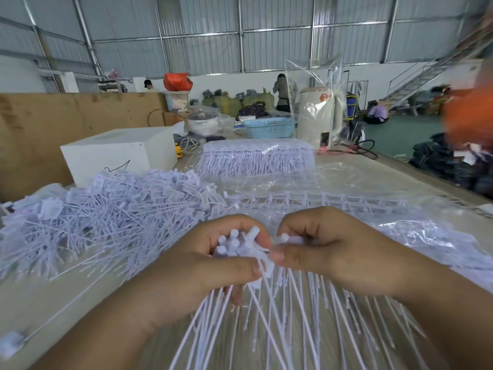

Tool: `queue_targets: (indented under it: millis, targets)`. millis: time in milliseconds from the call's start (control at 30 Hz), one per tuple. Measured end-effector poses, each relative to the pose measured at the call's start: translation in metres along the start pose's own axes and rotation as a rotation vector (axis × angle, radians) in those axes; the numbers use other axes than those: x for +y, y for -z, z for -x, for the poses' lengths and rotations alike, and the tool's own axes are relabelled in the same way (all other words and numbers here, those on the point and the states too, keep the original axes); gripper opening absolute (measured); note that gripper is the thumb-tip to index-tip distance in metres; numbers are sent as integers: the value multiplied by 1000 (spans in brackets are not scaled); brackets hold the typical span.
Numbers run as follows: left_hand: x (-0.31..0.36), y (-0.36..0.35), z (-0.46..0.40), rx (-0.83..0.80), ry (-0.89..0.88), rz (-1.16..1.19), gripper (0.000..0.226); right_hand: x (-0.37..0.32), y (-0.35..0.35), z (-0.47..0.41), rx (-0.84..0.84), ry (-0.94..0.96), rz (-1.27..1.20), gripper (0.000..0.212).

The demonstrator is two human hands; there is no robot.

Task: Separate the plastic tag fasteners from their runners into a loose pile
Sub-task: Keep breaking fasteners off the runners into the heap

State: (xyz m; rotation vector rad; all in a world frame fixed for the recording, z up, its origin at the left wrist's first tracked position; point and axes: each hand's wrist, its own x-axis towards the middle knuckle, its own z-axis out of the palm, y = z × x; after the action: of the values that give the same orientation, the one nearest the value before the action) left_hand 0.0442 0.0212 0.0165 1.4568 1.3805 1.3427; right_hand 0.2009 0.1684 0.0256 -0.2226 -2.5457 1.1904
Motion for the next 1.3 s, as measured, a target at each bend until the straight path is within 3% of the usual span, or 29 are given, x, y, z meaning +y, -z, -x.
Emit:
queue_targets:
  millis: [333, 500, 600, 700, 800, 967, 1133, 1300]
  targets:
    - [-5, -10, -2, 298, -140, -37, 22, -12, -23, -4, 350, 18, 15, 34]
    - [-9, -2, -6, 604, -103, 60, 25, -10, 2, -4, 655, -33, -154, 43]
    - [-3, 6, -3, 473, -55, 50, 23, -5, 14, 2, 448, -13, -169, 46]
    - [0, 0, 1, 296, -32, -20, 29, -4, 1, 2, 122, 33, -229, 26]
    - [3, -9, 1, 110, -47, 4, 25, -2, -12, 0, -83, 69, -284, 39]
    - [1, -3, 1, -49, 33, -20, 27, -3, -17, 0, -139, 53, -334, 48]
    - [5, 6, 4, -296, 130, -39, 35, -6, -16, 1, -146, 97, -206, 25]
    - [3, 3, 3, -259, 102, -82, 33, -1, -13, -2, -107, 99, -127, 28]
